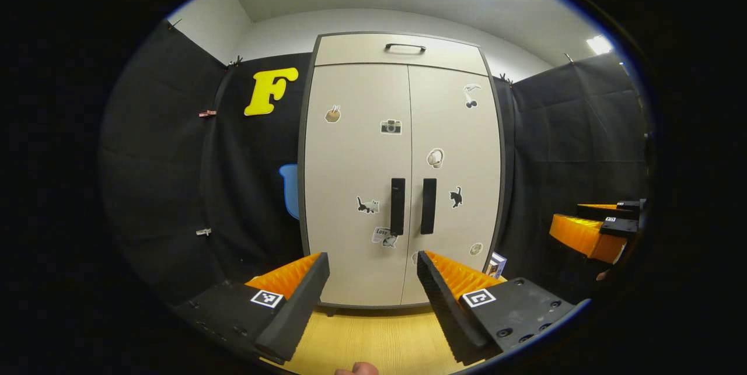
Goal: Grab one shoe with the right hand and put it into the shoe cabinet, grab the other shoe with the left hand and put it into the shoe cabinet; then close the right door with the right hand and the left door with the left hand.
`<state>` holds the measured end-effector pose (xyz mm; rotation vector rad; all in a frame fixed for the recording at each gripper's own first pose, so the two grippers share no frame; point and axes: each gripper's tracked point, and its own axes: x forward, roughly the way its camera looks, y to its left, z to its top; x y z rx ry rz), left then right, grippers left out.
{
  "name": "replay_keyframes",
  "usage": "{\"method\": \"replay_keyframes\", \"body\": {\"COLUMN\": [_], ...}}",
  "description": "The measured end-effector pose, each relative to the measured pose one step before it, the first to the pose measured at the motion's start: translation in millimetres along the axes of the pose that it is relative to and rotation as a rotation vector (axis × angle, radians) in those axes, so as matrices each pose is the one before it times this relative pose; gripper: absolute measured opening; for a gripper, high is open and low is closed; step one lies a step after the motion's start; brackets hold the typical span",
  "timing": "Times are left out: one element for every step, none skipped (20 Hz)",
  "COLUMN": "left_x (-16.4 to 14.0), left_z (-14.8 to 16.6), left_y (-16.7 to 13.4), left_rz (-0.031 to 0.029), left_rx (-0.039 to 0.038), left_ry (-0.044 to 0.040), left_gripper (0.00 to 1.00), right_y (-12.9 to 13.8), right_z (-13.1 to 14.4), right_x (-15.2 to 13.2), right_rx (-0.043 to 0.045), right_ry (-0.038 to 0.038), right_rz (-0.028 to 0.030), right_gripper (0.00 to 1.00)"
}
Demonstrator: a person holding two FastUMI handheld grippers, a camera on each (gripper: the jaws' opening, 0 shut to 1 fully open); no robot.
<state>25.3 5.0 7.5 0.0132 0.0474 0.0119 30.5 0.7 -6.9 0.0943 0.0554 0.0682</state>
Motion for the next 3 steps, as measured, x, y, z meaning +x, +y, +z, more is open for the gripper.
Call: {"method": "replay_keyframes", "body": {"left_x": [0.27, -0.09, -0.62], "left_z": [0.63, 0.09, 0.68], "left_y": [-0.48, -0.52, 0.0], "left_rz": [-0.00147, -0.00005, -0.001], "left_rx": [-0.00006, 0.00129, 0.00119], "left_ry": [-0.00046, -0.00087, -0.00122], "left_gripper": [0.95, 0.95, 0.95], "right_y": [-0.26, -0.12, 0.41], "right_z": [-0.3, 0.28, 0.02], "right_x": [0.28, 0.0, 0.07], "right_rx": [0.00015, 0.00039, 0.00065], "right_ry": [0.00034, 0.00002, -0.00011], "right_rz": [0.00048, 0.0, 0.00086], "right_gripper": [0.98, 0.97, 0.98]}}
